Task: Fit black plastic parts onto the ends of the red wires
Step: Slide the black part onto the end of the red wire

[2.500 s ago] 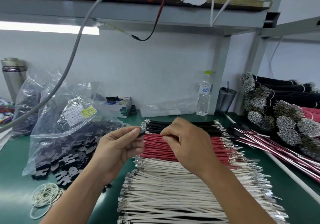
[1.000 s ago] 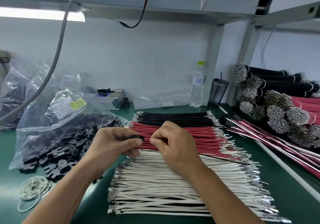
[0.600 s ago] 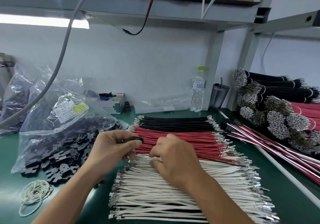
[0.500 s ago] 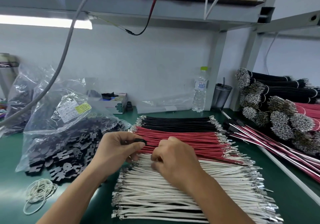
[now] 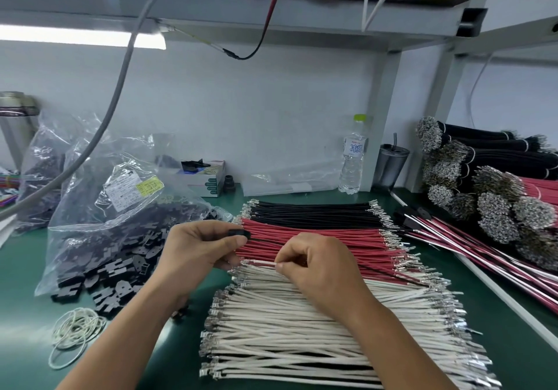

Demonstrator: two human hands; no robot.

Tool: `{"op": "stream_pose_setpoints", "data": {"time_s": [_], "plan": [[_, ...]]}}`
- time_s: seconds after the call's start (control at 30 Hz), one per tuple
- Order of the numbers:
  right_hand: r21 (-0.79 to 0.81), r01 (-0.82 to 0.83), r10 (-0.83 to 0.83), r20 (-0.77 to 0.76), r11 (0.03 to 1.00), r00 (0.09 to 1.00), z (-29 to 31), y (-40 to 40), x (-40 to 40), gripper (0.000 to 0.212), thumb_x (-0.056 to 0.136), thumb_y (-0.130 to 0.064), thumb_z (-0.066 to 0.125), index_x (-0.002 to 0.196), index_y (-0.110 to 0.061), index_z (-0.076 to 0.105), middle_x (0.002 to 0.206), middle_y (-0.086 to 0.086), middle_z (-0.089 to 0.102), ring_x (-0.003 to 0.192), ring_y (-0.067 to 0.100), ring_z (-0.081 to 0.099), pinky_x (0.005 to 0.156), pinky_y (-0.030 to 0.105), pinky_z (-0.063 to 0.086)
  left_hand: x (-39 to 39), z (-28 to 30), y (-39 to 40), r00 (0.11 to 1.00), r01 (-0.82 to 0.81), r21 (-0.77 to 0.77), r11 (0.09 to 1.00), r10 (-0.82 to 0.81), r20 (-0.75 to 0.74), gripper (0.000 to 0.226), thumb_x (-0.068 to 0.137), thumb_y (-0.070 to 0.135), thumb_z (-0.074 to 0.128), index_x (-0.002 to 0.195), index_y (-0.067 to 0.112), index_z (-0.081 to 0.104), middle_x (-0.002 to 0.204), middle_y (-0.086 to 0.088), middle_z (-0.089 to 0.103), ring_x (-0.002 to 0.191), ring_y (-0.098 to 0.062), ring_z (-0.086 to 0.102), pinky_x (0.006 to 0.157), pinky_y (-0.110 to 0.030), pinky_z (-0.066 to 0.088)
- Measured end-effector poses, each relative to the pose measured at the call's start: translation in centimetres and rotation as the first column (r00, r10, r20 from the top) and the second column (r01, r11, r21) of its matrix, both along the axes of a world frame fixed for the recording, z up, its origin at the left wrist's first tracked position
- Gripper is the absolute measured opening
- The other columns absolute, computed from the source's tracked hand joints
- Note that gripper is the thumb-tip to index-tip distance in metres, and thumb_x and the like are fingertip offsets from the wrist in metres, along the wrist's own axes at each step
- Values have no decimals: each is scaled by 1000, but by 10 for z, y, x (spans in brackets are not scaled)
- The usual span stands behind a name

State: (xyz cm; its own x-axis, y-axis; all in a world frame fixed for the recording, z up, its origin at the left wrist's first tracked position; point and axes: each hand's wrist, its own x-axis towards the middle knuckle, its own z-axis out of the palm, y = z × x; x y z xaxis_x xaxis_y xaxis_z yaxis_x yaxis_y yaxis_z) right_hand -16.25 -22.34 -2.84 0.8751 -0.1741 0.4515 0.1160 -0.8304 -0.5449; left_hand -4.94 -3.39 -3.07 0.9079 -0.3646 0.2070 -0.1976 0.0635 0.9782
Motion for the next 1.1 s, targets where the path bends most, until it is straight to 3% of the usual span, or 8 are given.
{"op": "stream_pose_setpoints", "data": {"time_s": [0.13, 0.27, 0.43, 0.67, 0.77, 0.93, 1.1], "plan": [[185, -64, 59, 33, 981, 998, 1, -2, 1, 15, 84, -20, 80, 83, -34, 74, 81, -16, 68, 75, 5, 64, 67, 25, 53, -2, 4, 1, 1000, 9, -28, 1000, -9, -13, 21, 67, 14, 87, 88, 13, 84, 72, -21, 75, 53, -19, 70, 53, -21, 58], [179, -103, 76, 149, 978, 986, 5, -1, 1, 21, 91, -13, 71, 98, -32, 77, 86, -17, 60, 79, 10, 61, 67, 20, 49, -3, 6, 2, 999, 27, -63, 998, -28, -16, 25, 64, 16, 87, 88, 12, 84, 72, -23, 75, 54, -20, 70, 54, -24, 59], [170, -63, 18, 255, 983, 967, 2, 3, 1, 15, 90, -15, 74, 96, -27, 79, 86, -14, 61, 81, 12, 63, 66, 23, 53, -6, 9, 3, 998, 65, -82, 995, -66, -12, 28, 63, 18, 88, 90, 11, 84, 73, -23, 75, 55, -20, 69, 55, -25, 60], [-133, 23, 29, 377, 991, 926, 5, 8, -2, 10, 96, -22, 66, 101, -22, 75, 90, -15, 61, 79, 3, 59, 66, 20, 49, -9, 11, 2, 996, 90, -100, 991, -91, -4, 26, 64, 15, 86, 89, 10, 84, 74, -24, 75, 54, -20, 68, 55, -25, 59], [-186, 45, 32, 388, 982, 921, 7, 9, -3, 13, 99, -26, 60, 102, -24, 73, 91, -16, 59, 78, -1, 55, 65, 14, 43, -10, 12, 2, 996, 93, -105, 990, -93, 2, 25, 65, 12, 85, 90, 9, 84, 75, -25, 75, 54, -20, 68, 55, -25, 59], [-326, 103, 40, 404, 940, 914, 7, 10, -1, 11, 100, -21, 61, 104, -22, 70, 90, -12, 56, 74, 6, 55, 56, 29, 49, -10, 12, 2, 994, 109, -85, 990, -109, 12, 25, 66, 12, 85, 91, 8, 84, 74, -26, 74, 55, -21, 69, 56, -25, 59], [-335, 91, 58, 409, 938, 911, 8, 6, -1, 9, 101, -20, 62, 102, -22, 70, 90, -11, 55, 74, 7, 55, 55, 31, 49, -11, 12, 1, 992, 123, -78, 989, -122, 12, 28, 64, 15, 87, 91, 7, 83, 74, -27, 73, 56, -23, 69, 56, -25, 59]]}}
